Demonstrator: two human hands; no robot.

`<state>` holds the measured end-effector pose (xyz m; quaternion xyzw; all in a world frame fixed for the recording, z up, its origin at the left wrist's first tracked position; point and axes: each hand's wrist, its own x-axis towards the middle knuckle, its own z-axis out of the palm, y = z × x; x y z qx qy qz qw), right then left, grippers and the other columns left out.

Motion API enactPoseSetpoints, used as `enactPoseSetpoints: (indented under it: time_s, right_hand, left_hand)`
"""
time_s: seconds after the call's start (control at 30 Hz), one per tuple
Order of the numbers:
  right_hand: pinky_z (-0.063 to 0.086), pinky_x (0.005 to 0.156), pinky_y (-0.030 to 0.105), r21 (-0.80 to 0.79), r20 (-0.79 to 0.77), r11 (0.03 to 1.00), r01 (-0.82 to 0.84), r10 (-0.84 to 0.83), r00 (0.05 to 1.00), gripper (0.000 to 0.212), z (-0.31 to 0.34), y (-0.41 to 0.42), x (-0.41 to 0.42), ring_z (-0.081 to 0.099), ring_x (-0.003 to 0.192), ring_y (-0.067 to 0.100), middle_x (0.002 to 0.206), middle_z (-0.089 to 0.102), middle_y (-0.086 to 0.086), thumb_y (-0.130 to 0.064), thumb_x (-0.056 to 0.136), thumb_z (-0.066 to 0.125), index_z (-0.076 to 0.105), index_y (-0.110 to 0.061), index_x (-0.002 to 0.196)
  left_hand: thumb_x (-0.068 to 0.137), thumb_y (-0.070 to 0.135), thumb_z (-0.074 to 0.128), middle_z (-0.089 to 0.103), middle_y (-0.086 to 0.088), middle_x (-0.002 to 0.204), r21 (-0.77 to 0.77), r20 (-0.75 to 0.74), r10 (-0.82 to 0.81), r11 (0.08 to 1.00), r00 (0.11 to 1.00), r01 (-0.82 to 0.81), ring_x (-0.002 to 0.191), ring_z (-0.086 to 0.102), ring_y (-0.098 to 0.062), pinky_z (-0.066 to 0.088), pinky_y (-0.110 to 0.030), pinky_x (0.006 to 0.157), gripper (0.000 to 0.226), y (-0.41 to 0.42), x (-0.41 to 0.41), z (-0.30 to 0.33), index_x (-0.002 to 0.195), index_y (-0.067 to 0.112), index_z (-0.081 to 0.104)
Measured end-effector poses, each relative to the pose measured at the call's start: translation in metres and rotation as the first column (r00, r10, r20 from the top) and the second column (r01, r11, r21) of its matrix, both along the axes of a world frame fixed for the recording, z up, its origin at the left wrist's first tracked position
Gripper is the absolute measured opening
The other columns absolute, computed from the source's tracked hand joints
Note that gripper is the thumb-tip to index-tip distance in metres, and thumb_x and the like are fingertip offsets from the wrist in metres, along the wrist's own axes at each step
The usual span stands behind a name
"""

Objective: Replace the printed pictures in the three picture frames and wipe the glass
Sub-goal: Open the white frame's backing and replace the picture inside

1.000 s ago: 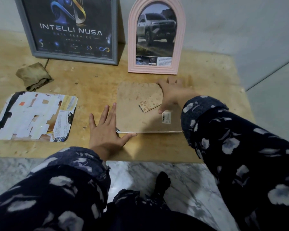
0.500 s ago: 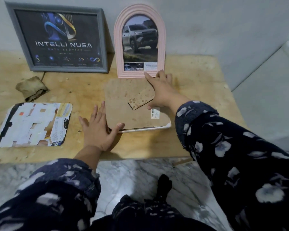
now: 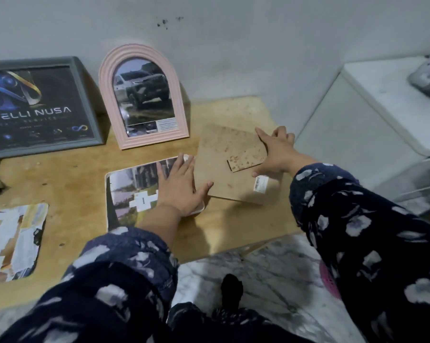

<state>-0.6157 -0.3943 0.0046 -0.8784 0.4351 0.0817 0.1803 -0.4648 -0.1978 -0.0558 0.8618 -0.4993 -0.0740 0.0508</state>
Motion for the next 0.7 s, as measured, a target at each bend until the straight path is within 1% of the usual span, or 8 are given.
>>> enactPoseSetpoints:
  time_s: [0.13,0.23,0.37,0.43,0.5,0.53,0.6,0.7]
  right_hand:
    - [0.03,0.109,0.045,0.05,0.011,0.995,0.089,-0.09,0.996,0.12,-0.018,-0.025,-0.039,0.019,0.124,0.031,0.133,0.02,0.01,-0.039,0.061,0.086,0.008,-0.029,0.152]
    - [0.034,0.107,0.046,0.063,0.048,0.993,0.102,-0.105,0.993,0.115,-0.029,-0.034,-0.045,0.02,0.125,0.03,0.133,0.023,0.008,-0.036,0.064,0.085,0.011,-0.031,0.151]
    - [0.038,0.1,0.042,0.056,0.093,0.995,0.078,-0.083,0.992,0.091,-0.047,-0.038,-0.045,0.026,0.123,0.026,0.127,0.034,0.005,-0.036,0.061,0.084,0.032,-0.033,0.135]
    - [0.028,0.108,0.047,0.043,0.014,0.998,0.047,-0.047,0.999,0.077,-0.055,-0.042,-0.046,0.023,0.13,0.027,0.135,0.034,0.004,-0.04,0.064,0.081,0.039,-0.036,0.129]
    - [0.004,0.115,0.056,0.076,-0.071,0.996,0.04,-0.035,0.997,0.075,-0.06,-0.045,-0.047,0.006,0.141,0.03,0.148,0.021,0.006,-0.043,0.067,0.078,0.041,-0.039,0.132]
    - [-0.005,0.114,0.058,0.081,-0.094,0.996,0.039,-0.032,0.995,0.076,-0.06,-0.046,-0.047,-0.001,0.143,0.03,0.15,0.016,0.007,-0.045,0.068,0.078,0.042,-0.04,0.134]
    - [-0.006,0.114,0.058,0.039,-0.124,0.999,0.008,-0.003,0.992,0.078,-0.06,-0.047,-0.045,0.004,0.141,0.031,0.147,0.019,0.007,-0.05,0.067,0.076,0.041,-0.041,0.136]
    - [0.005,0.115,0.058,0.018,-0.175,1.0,-0.019,0.022,0.984,0.079,-0.058,-0.043,-0.04,0.02,0.134,0.03,0.139,0.029,0.006,-0.045,0.072,0.074,0.037,-0.034,0.14]
  left_hand:
    - [0.09,0.072,0.012,0.001,0.006,0.162,0.125,0.067,-0.058,0.991,0.996,0.049,0.148,-0.014,-0.015,-0.015,-0.062,0.112,0.083,-0.044,-0.025,-0.012,0.155,0.022,0.002]
    - [0.088,0.074,0.008,-0.005,0.005,0.162,0.198,0.126,-0.051,0.98,0.991,0.025,0.147,-0.018,-0.017,-0.014,-0.064,0.111,0.085,-0.057,-0.027,-0.019,0.155,0.022,-0.003]
    - [0.087,0.075,0.006,-0.012,0.005,0.161,0.325,0.186,-0.085,0.945,0.979,0.02,0.145,-0.023,-0.021,-0.017,-0.068,0.106,0.084,-0.065,-0.03,-0.023,0.154,0.025,-0.008]
    - [0.089,0.072,0.005,-0.013,0.004,0.161,0.347,0.188,-0.109,0.937,0.976,0.038,0.145,-0.023,-0.022,-0.017,-0.069,0.105,0.08,-0.069,-0.034,-0.025,0.154,0.026,-0.007]
    - [0.09,0.07,0.005,-0.012,0.003,0.161,0.355,0.186,-0.104,0.934,0.977,0.032,0.146,-0.022,-0.024,-0.018,-0.07,0.105,0.078,-0.07,-0.036,-0.026,0.154,0.026,-0.005]
    - [0.091,0.07,0.005,-0.012,0.002,0.161,0.359,0.184,-0.098,0.933,0.978,0.026,0.146,-0.022,-0.024,-0.018,-0.07,0.105,0.077,-0.07,-0.037,-0.026,0.154,0.027,-0.004]
    - [0.092,0.068,0.006,-0.01,0.002,0.162,0.357,0.173,-0.092,0.934,0.981,0.025,0.146,-0.021,-0.024,-0.017,-0.07,0.106,0.076,-0.069,-0.038,-0.026,0.154,0.027,-0.003]
    - [0.091,0.069,0.005,-0.003,0.005,0.162,0.333,0.16,-0.088,0.942,0.983,0.031,0.147,-0.016,-0.023,-0.018,-0.069,0.106,0.077,-0.07,-0.04,-0.023,0.155,0.027,-0.002]
